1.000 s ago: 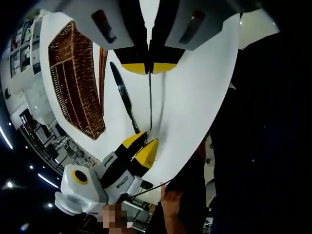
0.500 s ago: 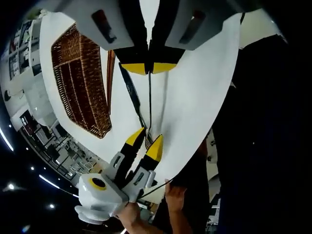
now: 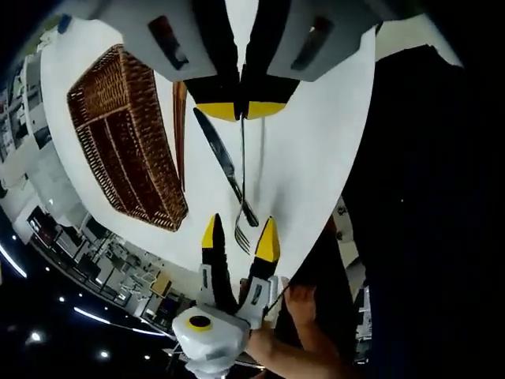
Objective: Arrange the knives, forks, and spoons in their matching storage slots by inserting each utensil handle-first until every utensil is classified and aligned in the correct compartment
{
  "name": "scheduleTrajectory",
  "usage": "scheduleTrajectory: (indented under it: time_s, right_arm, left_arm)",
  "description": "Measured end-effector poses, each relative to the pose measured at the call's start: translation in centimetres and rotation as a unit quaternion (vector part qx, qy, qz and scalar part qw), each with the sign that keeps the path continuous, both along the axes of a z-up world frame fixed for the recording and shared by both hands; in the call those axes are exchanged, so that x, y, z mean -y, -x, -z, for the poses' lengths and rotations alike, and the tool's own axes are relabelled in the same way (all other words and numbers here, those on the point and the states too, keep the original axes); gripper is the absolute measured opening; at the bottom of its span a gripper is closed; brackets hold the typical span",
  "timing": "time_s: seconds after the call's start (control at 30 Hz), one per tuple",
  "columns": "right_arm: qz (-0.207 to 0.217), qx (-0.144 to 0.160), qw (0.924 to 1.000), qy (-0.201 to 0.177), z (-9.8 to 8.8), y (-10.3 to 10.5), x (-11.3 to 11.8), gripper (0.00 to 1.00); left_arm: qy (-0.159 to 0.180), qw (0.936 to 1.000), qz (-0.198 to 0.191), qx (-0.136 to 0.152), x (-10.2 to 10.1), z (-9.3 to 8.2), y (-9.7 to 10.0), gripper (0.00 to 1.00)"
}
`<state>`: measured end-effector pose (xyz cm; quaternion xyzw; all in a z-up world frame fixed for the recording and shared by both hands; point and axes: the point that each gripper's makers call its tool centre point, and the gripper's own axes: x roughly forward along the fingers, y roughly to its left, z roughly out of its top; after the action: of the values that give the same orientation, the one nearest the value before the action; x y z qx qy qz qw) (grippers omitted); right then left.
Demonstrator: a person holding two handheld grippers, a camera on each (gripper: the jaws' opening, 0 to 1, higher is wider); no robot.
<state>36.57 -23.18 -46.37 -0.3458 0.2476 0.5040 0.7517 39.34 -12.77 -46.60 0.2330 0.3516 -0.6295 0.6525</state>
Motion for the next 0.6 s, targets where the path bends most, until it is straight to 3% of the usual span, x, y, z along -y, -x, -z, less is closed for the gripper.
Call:
scheduleTrajectory:
  time_s: [0.03,0.1,0.43,0.6]
  right_arm:
    - [0.0,-0.001,1.0,0.0,0.0,-0.1,0.1,0.0]
    - [-0.003,-0.007,1.0,0.001,-0.1,-0.4,0.4,0.0]
    - [-0.019,-0.056,0.9982,-0.012,-0.9,-1.7,1.7,0.0]
    - [-0.028,-0.083,0.9958,-0.026,-1.4,-2.5,1.9,0.0]
  left_arm:
    - [0.011,0.9999,-0.005,-0.009,0.2,-0.3,0.2,0.44]
    - [0.021,0.9997,-0.013,0.003,0.1,-0.6,-0.1,0.46]
    - [0.064,0.9946,-0.071,0.04,-0.3,-2.0,-1.0,0.77]
    - [0.078,0.991,-0.093,0.057,-0.6,-2.4,-1.3,0.85]
